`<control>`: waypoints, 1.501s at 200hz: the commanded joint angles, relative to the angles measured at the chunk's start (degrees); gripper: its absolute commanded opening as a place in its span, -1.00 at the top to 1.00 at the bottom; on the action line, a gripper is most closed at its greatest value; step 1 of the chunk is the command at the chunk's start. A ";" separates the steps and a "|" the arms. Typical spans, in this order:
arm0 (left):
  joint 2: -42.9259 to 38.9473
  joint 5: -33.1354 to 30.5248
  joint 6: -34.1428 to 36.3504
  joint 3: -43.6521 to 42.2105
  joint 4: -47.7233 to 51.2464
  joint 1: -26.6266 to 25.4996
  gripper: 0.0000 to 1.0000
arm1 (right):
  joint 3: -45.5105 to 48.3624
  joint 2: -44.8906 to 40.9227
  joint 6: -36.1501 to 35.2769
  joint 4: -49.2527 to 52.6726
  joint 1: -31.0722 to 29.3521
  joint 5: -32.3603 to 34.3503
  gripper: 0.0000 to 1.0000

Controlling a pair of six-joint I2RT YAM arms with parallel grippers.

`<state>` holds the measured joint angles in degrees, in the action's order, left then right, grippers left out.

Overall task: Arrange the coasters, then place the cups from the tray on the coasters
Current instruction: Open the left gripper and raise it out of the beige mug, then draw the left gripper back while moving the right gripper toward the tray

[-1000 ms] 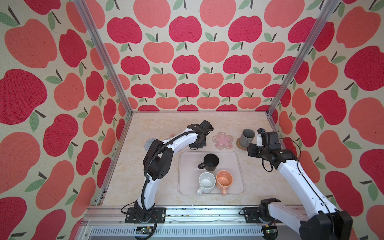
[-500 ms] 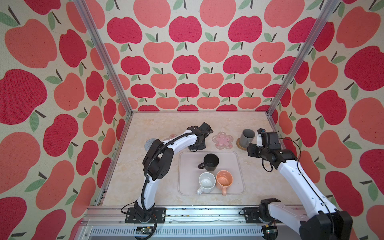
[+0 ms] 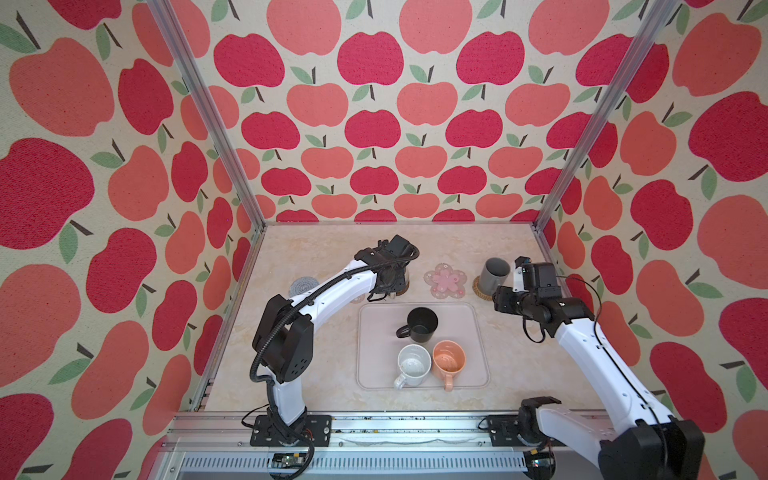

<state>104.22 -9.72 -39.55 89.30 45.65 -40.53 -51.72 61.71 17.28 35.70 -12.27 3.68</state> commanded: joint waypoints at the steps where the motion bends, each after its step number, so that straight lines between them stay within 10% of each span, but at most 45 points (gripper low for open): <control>1: -2.07 -3.17 0.29 -2.89 2.33 0.00 0.34 | -2.06 -0.45 2.33 1.86 -0.43 -0.91 -0.17; 300: -14.78 -3.33 9.82 -15.72 4.79 3.62 0.37 | -7.61 -1.05 3.31 12.51 -13.67 1.70 -0.11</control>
<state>91.11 -13.32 -31.31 74.24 48.27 -37.01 -56.21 62.13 22.48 43.38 -23.75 4.38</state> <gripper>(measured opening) 0.314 0.556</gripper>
